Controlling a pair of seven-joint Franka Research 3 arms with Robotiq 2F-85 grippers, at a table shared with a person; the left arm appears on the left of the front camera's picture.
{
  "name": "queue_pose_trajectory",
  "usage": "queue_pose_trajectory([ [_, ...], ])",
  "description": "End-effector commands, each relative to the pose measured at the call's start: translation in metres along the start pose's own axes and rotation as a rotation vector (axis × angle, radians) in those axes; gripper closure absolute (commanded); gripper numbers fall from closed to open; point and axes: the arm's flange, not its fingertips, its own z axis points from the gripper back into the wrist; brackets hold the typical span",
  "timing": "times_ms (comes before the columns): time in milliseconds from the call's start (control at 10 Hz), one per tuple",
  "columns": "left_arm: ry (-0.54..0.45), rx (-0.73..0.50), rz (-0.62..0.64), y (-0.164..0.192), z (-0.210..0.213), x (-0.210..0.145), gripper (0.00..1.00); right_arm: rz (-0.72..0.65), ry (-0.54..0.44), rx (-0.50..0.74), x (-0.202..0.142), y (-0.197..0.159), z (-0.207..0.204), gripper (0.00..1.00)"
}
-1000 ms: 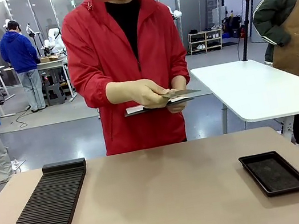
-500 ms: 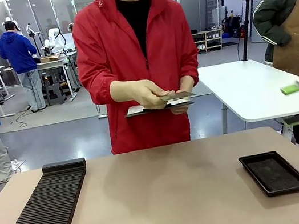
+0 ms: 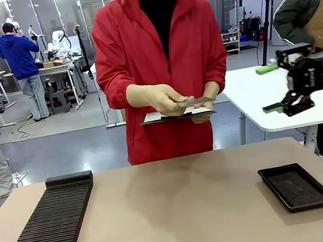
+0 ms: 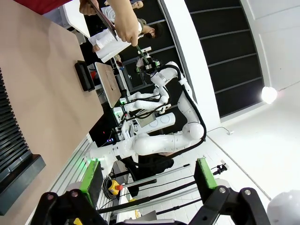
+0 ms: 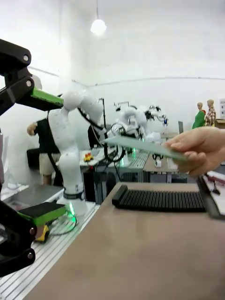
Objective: Inspect the PCB.
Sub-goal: Pick up the Blank PCB that the human is holding.
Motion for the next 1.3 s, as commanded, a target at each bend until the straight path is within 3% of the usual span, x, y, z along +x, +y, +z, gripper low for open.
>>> queue_pose_trajectory([
  [0, 0.002, 0.004, 0.0, -0.001, 0.001, -0.001, 0.0, -0.081, -0.009, 0.014, 0.028, 0.008, -0.03, 0.0],
  [400, 0.002, 0.004, 0.0, -0.001, 0.001, -0.001, 0.0, -0.166, 0.015, 0.075, 0.052, 0.004, -0.103, 0.0],
  [1100, 0.002, 0.004, 0.0, -0.001, 0.001, -0.001, 0.0, -0.232, 0.069, 0.152, 0.037, -0.014, -0.135, 0.0],
  [1200, 0.002, 0.004, 0.0, -0.001, 0.001, -0.001, 0.0, -0.224, 0.069, 0.171, 0.036, -0.015, -0.136, 0.48],
])
